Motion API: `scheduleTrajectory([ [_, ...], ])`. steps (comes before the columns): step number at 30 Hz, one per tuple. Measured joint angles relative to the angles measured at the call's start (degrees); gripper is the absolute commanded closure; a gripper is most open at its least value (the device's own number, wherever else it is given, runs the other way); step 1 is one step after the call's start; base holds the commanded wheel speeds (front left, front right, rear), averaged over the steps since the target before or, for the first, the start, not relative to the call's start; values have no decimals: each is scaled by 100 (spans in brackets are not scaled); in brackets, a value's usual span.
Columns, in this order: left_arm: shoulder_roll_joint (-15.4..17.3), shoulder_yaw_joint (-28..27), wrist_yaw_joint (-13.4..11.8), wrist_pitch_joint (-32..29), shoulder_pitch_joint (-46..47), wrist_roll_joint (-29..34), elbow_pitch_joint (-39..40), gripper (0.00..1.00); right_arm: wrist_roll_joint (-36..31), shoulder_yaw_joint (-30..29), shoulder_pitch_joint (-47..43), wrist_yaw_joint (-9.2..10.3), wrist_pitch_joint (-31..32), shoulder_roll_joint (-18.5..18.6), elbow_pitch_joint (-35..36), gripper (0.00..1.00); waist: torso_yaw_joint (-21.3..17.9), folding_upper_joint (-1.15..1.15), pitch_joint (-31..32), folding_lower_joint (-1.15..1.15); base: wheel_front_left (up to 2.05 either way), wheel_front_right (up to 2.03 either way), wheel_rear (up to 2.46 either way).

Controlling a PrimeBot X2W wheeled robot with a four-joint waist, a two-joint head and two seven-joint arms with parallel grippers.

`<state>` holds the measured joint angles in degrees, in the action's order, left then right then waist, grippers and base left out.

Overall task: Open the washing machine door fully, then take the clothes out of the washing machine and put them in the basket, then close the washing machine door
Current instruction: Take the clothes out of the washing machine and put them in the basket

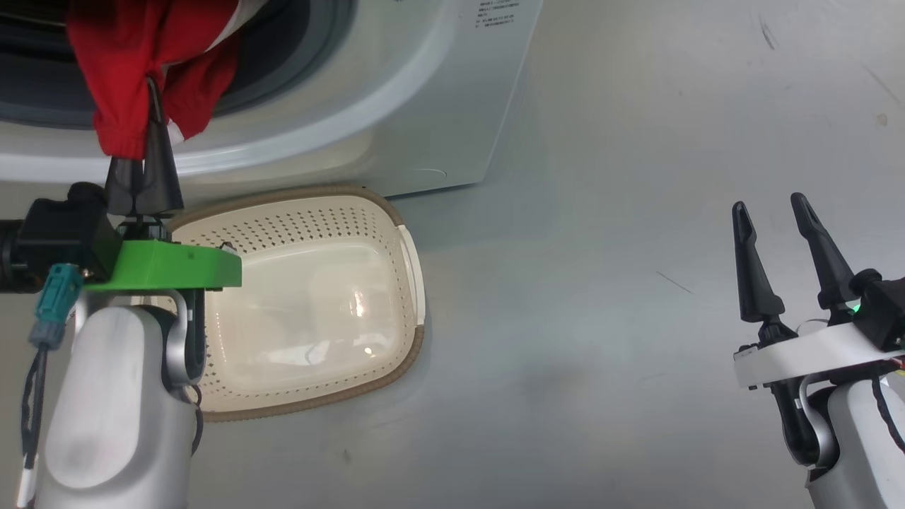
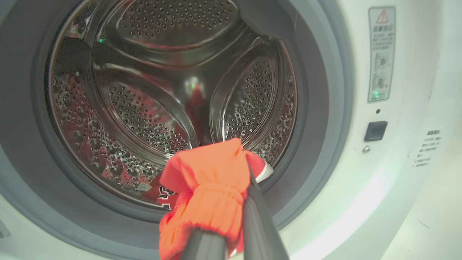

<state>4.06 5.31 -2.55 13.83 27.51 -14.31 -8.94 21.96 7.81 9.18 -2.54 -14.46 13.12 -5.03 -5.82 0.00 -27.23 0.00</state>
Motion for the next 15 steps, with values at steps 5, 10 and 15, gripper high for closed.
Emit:
scheduleTrajectory([
  [5,-30,66,-26,45,-275,91,394,100,-2,-1,-163,12,0,33,-7,0,156,0,241,0,0,0,0],
  [10,-101,162,-109,59,-551,155,856,100,-16,-8,-313,25,0,52,9,0,335,0,439,0,0,0,0],
  [15,-103,189,-148,62,-812,174,1270,100,-41,8,-387,52,1,57,71,0,495,0,594,0,0,0,0],
])
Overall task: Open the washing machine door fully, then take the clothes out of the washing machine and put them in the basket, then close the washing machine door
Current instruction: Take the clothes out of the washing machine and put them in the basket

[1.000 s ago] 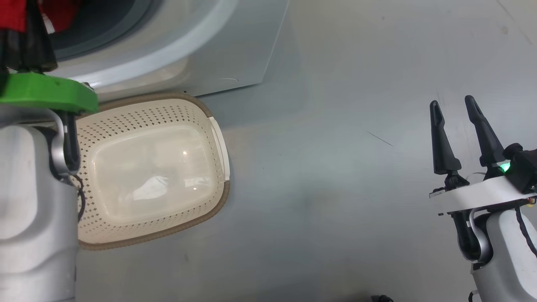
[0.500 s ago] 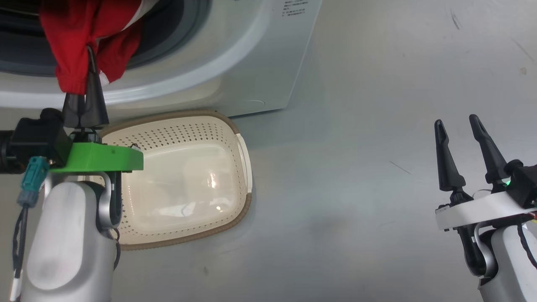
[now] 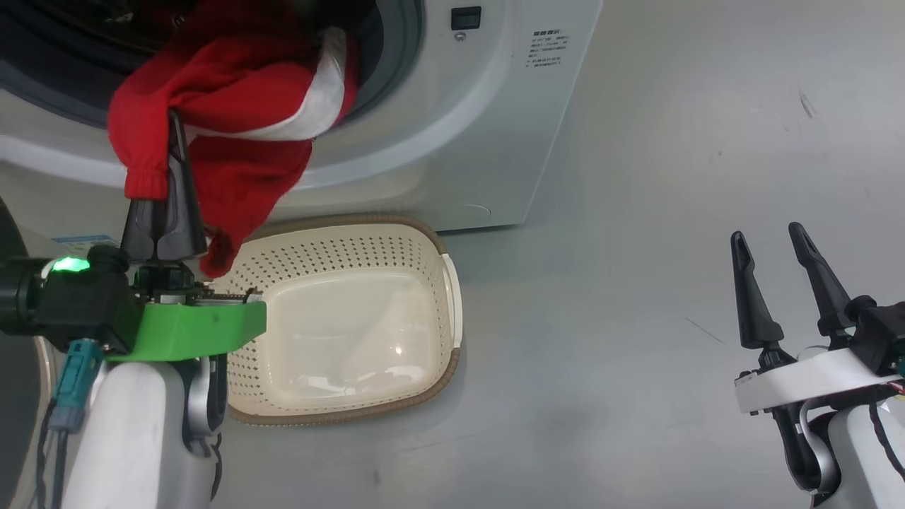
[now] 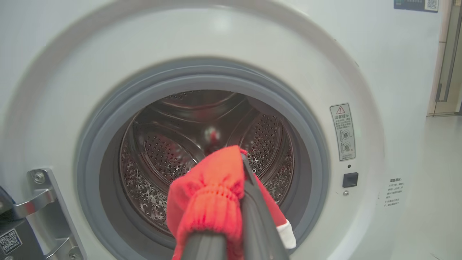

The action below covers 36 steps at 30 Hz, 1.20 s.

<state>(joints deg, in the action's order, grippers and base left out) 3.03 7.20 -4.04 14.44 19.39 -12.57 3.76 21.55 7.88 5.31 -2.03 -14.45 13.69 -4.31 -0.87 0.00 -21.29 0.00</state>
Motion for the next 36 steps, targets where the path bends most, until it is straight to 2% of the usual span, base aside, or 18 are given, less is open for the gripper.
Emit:
scheduleTrajectory([
  [12,-4,267,-48,-81,-784,-3,385,100,-1,60,-59,15,77,-2,142,0,117,0,193,0,0,0,0],
  [19,-21,812,-20,-516,-1294,-275,-45,100,-1,125,-86,15,180,-3,281,0,81,0,151,0,0,0,0],
  [36,-16,881,115,-936,-1047,-433,-1597,100,1,260,67,-33,213,-118,463,0,-275,0,-208,0,0,0,0],
])
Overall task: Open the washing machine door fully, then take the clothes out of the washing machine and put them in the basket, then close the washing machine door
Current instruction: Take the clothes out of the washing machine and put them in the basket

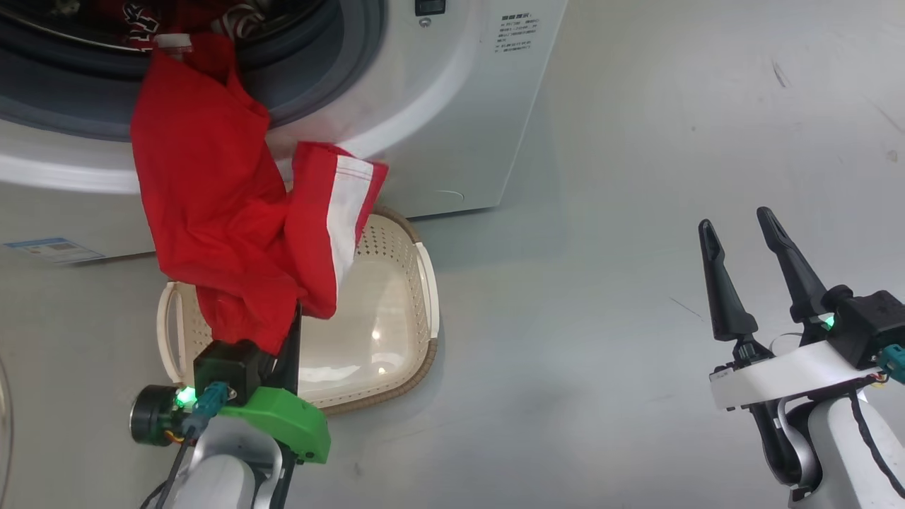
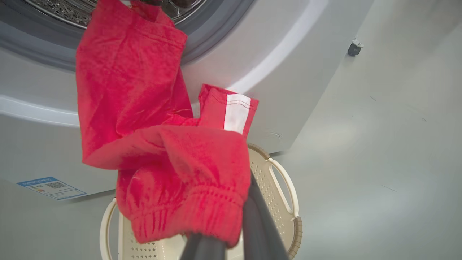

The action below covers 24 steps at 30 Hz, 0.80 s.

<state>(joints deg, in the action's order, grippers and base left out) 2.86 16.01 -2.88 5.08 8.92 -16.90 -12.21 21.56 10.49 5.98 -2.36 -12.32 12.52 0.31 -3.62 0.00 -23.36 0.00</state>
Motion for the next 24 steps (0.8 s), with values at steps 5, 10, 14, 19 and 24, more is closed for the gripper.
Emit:
scheduleTrajectory([
  [5,5,-79,88,-55,316,-65,-519,100,9,43,73,-9,-1,-51,7,0,-151,0,-137,0,0,0,0],
  [10,15,-165,144,-160,656,-176,-1109,100,33,51,136,-12,-2,-100,-1,0,-293,0,-294,0,0,0,0],
  [14,24,-286,169,-312,939,-290,-1593,100,59,76,222,-55,-9,-136,-18,0,-404,0,-399,0,0,0,0],
  [19,21,-425,222,-459,1174,-467,-2172,22,60,127,316,-70,-12,-187,-87,0,-543,0,-498,0,0,0,0],
  [24,13,-503,227,-510,1336,-614,-2626,0,62,123,332,-108,-44,-221,-189,0,-674,0,-554,0,0,0,0],
])
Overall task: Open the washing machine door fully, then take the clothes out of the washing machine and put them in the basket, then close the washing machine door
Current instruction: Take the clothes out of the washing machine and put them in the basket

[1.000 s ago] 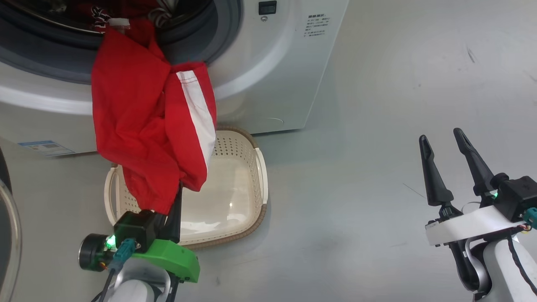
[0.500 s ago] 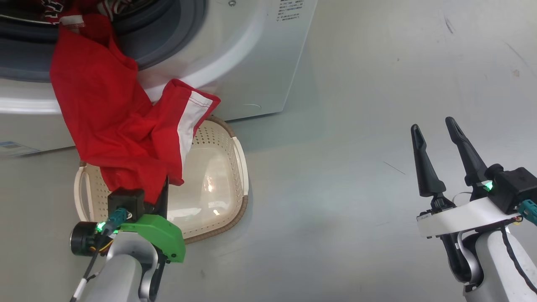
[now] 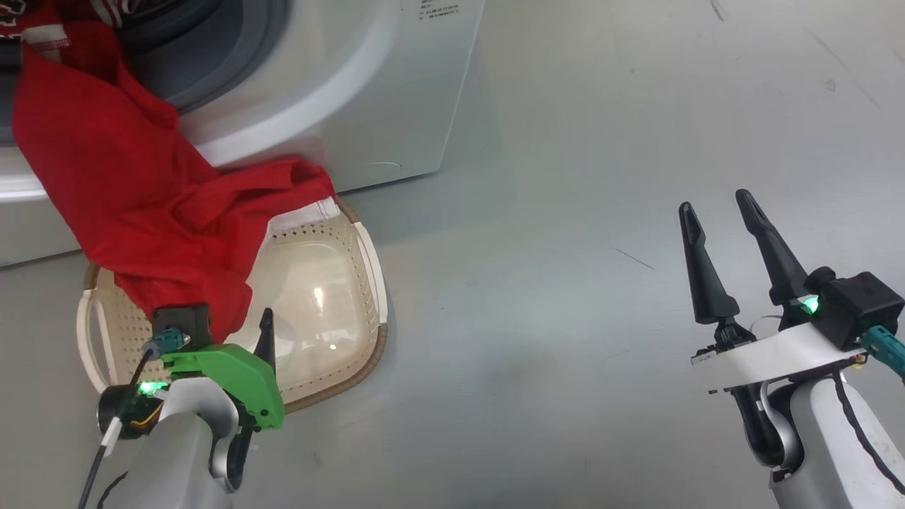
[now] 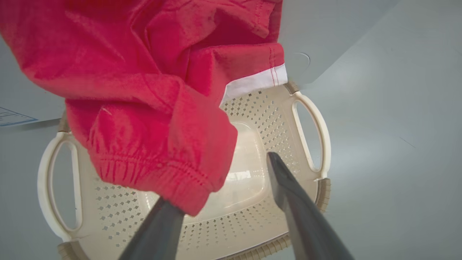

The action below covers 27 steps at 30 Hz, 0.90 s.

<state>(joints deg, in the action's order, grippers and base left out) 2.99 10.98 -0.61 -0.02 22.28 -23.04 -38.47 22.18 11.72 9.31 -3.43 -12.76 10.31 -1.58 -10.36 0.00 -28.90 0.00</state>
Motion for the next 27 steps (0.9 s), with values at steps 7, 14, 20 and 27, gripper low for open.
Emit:
scheduleTrajectory([
  [7,-16,-3,38,-29,159,-10,-501,0,43,-63,0,1,-25,-8,-96,0,-44,0,5,0,0,0,0],
  [14,-22,-23,36,68,216,-42,-813,0,43,-67,0,1,-66,-18,-156,0,-20,0,53,0,0,0,0],
  [20,-26,-29,36,397,242,-41,-873,0,43,-127,0,1,-67,-12,-218,0,40,0,103,0,0,0,0],
  [27,-46,16,36,884,270,18,-816,0,41,-222,-3,3,-75,52,-250,0,194,0,212,0,0,0,0],
])
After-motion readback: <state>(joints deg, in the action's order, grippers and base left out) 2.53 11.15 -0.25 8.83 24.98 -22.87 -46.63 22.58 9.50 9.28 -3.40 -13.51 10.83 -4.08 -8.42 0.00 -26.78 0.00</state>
